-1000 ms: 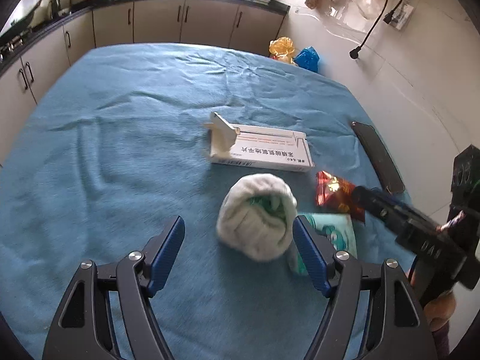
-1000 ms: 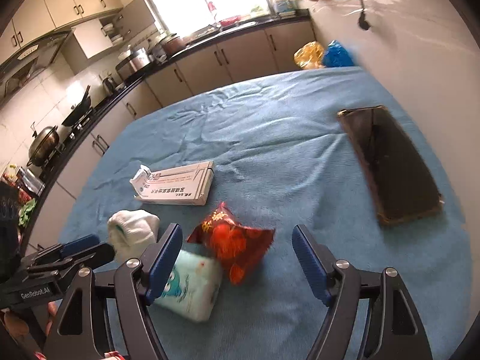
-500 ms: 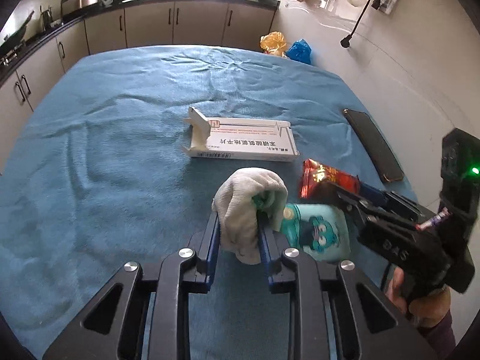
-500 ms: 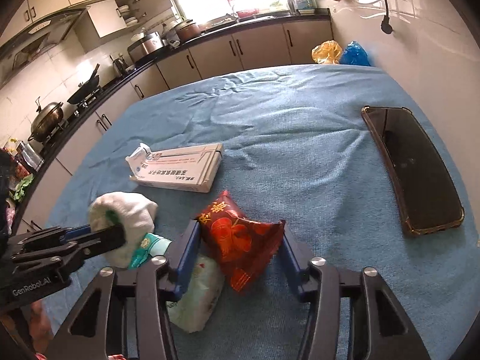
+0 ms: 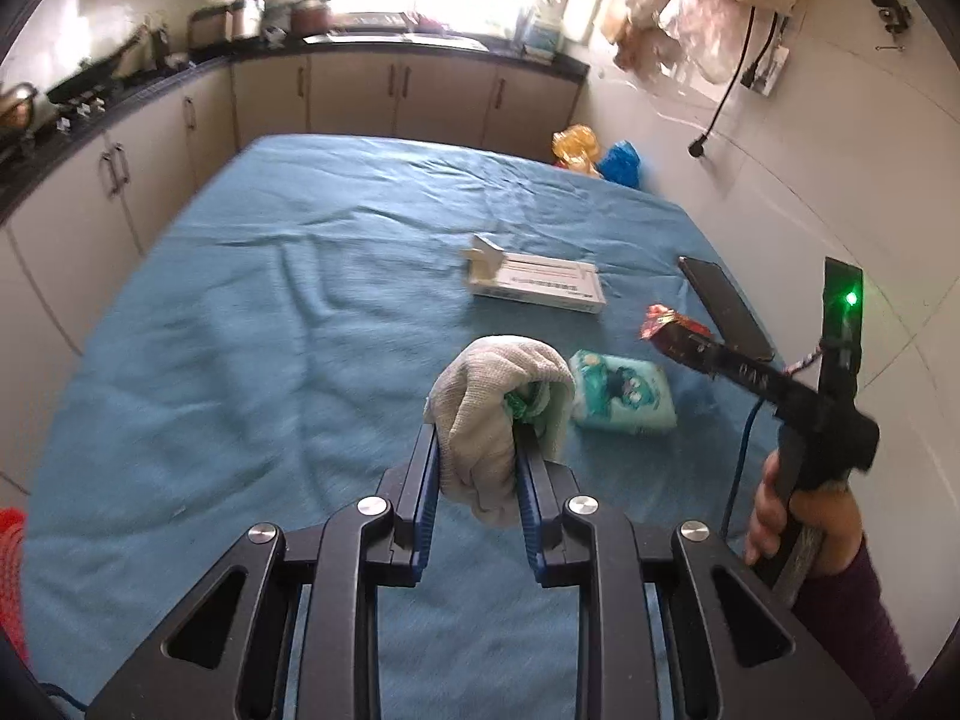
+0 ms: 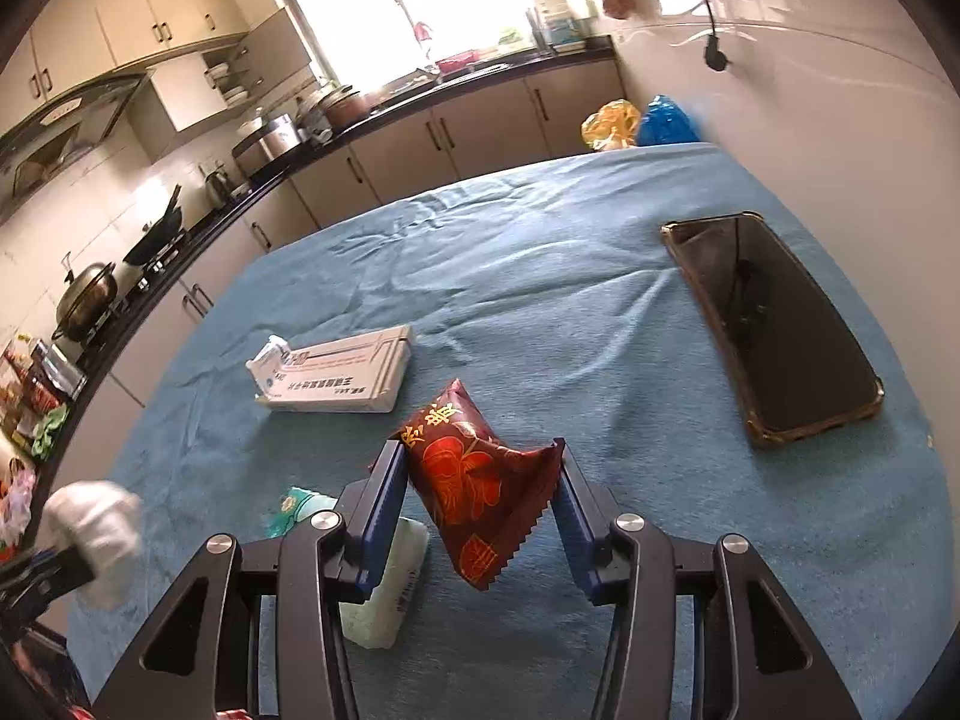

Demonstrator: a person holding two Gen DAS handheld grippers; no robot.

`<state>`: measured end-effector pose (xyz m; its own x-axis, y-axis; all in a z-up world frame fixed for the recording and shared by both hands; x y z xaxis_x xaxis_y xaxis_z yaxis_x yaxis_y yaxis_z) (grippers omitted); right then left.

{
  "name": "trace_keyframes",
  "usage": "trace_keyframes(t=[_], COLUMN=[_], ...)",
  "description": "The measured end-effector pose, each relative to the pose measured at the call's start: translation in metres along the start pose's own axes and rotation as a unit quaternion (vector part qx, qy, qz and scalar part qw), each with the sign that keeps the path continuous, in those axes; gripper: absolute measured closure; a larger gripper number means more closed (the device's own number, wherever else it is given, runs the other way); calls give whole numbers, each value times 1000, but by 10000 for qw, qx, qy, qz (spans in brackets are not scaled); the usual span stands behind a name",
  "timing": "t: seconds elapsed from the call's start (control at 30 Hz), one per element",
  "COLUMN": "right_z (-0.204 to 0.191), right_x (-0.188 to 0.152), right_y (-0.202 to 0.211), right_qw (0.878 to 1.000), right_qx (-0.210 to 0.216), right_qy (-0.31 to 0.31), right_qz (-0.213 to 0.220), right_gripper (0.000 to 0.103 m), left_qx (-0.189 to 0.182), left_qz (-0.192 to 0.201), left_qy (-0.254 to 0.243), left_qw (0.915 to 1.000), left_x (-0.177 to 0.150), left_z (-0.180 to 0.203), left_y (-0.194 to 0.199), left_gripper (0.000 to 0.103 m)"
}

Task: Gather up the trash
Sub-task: 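Carry the towel and red snack packet over to the red basket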

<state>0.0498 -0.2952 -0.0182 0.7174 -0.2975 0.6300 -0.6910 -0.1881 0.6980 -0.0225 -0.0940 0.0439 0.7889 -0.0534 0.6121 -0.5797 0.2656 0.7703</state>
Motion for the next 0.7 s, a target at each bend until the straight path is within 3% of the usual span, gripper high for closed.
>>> trace_keyframes(t=[0.13,0.37,0.7], right_z=[-2,-27,-103], right_x=[2,-7,-57], right_y=[9,49,93], right_qw=[9995,9995,9973], right_qx=[-283,-185,413], right_qy=[71,153,554], right_qz=[92,205,244], right_gripper=[52,52,51], left_qx=[222,514,842], left_qz=[111,366,567], left_qy=[75,553,883], left_qw=[9997,9965,9909], left_x=[-19,-46,-83], left_z=[-23,-71,-112], left_y=[30,72,99], left_gripper=[80,80,80])
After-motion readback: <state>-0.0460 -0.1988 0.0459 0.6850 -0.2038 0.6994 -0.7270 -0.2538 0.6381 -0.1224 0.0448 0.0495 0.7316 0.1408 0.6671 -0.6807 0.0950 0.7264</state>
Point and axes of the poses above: each gripper's, at about its wrist camera, not at the fingertips, and y roughly against the way its jaws point, z to its right, x to its top, the point moved 5 cm from there along -y, roughly the way its jaws point, and after that the axes turned 2 degrees about -z, right-handed, at the moved point
